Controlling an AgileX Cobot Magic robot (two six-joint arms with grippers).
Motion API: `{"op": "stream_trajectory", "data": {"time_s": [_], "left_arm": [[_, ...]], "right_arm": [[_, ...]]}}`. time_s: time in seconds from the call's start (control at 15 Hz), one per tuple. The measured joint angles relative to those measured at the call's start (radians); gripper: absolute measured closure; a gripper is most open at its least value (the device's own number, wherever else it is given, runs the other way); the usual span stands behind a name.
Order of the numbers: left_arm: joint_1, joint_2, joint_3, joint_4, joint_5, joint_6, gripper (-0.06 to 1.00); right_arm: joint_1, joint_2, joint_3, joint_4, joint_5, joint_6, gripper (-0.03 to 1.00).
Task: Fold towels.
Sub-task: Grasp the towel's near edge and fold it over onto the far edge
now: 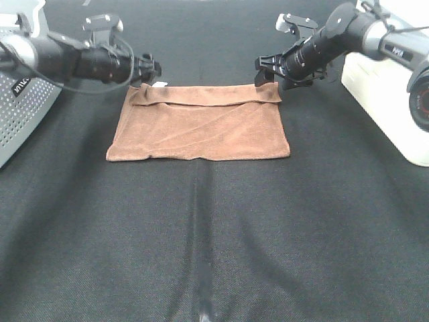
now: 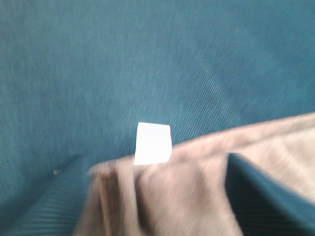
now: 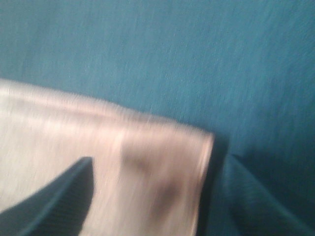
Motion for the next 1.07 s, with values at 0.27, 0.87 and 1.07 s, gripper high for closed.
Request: {"op": "stream_trajectory", "data": {"time_s": [0.27, 0.87, 1.07], "left_arm": [[0.001, -0.047, 0.000, 0.145, 0.179, -0.064, 0.22], [0.122, -0.098, 0.000, 0.703, 0.772, -0.928, 0.24], [0.118, -0.128, 0.028, 0.701, 0.810, -0.934, 0.24]], "right_arm": [[0.000, -0.074, -0.001, -0.063, 0.177, 0.017, 0.24], [0.000, -0.126, 0.044, -0.110, 0.464, 0.262, 0.24], [0.000, -0.220, 0.221, -0.110, 0.466, 0.247, 0.24]]}}
